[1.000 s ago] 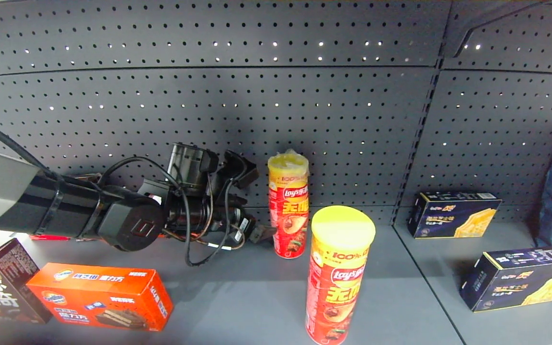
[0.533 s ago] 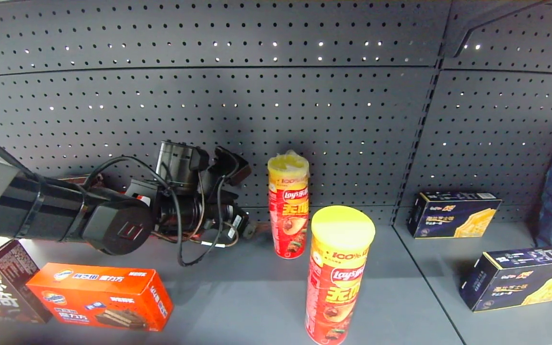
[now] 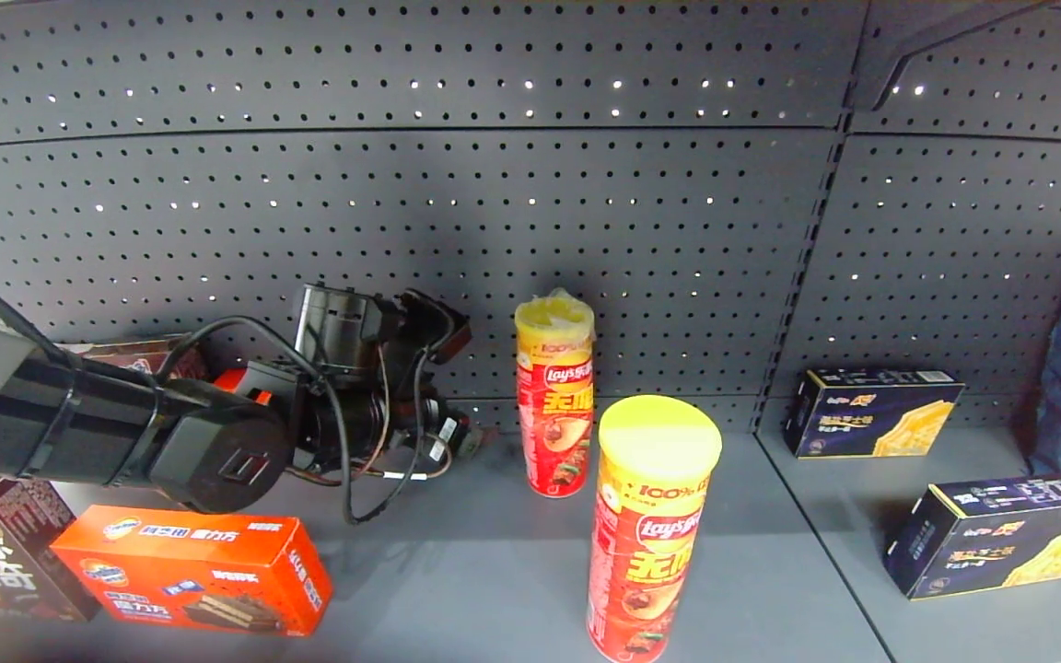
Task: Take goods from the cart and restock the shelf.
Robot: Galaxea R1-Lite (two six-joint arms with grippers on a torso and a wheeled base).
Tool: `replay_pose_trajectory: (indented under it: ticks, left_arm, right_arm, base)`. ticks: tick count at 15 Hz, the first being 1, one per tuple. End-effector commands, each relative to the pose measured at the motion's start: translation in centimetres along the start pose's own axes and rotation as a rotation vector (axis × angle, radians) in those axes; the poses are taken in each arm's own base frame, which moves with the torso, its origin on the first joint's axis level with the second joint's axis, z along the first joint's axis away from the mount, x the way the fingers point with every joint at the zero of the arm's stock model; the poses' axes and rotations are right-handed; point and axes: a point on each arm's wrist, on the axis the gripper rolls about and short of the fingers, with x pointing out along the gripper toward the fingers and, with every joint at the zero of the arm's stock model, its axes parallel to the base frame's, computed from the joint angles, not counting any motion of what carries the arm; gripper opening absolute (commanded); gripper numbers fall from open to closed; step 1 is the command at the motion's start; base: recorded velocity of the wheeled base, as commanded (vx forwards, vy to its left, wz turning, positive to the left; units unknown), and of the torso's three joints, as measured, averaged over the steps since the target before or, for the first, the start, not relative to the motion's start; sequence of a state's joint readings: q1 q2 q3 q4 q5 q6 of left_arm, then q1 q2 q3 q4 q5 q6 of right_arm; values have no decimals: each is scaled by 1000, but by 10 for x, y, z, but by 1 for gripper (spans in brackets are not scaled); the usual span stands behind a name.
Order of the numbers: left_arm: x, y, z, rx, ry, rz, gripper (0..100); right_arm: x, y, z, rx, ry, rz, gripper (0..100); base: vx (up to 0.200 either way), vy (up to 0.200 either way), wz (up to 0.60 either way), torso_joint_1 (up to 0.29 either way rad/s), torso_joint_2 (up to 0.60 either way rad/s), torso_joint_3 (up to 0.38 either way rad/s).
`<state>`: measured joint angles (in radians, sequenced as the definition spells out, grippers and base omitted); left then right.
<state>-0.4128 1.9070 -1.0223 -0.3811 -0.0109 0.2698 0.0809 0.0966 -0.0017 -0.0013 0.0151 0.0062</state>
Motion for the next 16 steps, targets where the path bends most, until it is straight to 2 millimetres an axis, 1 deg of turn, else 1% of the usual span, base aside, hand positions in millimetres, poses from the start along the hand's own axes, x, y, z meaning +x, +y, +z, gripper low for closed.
replay_pose_trajectory:
  ticks: [1,5,10,13,16]
  left_arm:
    - [2,-6,2,-9,-8,2,100]
    - [8,-9,4,-22,-8,-5,100]
    - [9,-15,6,-13,-15,-20,100]
    - [17,-22,7,-6,-9,-39,100]
    - [20,-25,10,-1,-14,-47,100]
  right_arm:
    - [0,0,0,0,1,1,100]
    - [0,0,0,0,1,1,100]
    - [0,0,0,0,1,1,100]
    - [0,0,0,0,1,1,100]
    - [0,0,0,0,1,1,100]
  base:
    - [0,0,0,0,0,0]
    - [0,0,0,0,0,0]
    - [0,0,0,0,0,0]
    - [0,0,0,0,0,0]
    - [0,0,0,0,0,0]
